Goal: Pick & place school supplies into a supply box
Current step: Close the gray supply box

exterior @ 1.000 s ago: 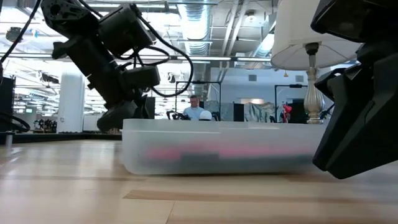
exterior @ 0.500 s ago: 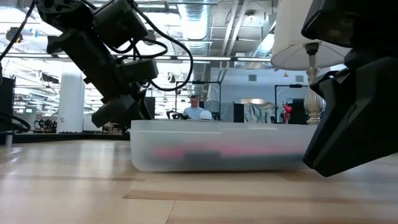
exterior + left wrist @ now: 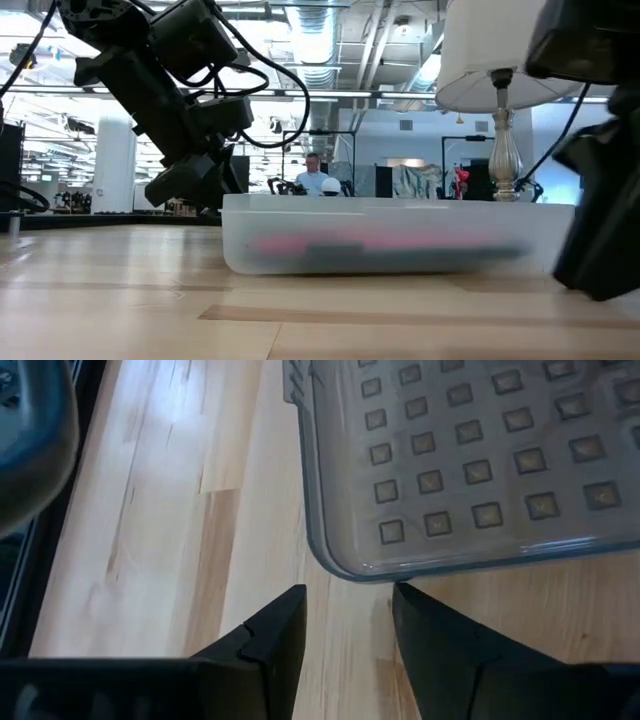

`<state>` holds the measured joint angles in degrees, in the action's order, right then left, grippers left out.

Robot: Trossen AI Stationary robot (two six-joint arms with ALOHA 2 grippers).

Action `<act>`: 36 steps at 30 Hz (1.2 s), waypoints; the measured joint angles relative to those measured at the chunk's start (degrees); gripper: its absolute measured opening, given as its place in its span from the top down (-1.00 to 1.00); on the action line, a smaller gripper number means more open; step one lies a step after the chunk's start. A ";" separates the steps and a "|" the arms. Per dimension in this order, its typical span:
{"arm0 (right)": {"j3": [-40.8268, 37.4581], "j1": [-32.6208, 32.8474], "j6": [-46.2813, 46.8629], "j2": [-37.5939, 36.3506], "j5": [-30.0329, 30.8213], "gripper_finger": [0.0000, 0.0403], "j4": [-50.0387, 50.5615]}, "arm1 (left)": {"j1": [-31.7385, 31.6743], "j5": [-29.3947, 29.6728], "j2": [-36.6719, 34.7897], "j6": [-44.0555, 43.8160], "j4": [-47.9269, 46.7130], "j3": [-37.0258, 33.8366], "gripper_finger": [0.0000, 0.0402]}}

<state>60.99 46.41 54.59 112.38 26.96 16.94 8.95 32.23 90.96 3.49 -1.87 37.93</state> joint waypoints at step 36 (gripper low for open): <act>-0.41 -2.27 3.43 -2.03 4.93 0.54 19.01 | -0.26 0.07 0.00 -0.20 0.04 0.00 0.27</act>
<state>60.58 44.14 58.02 110.34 31.90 35.95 8.69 32.29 90.96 3.29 -1.83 37.93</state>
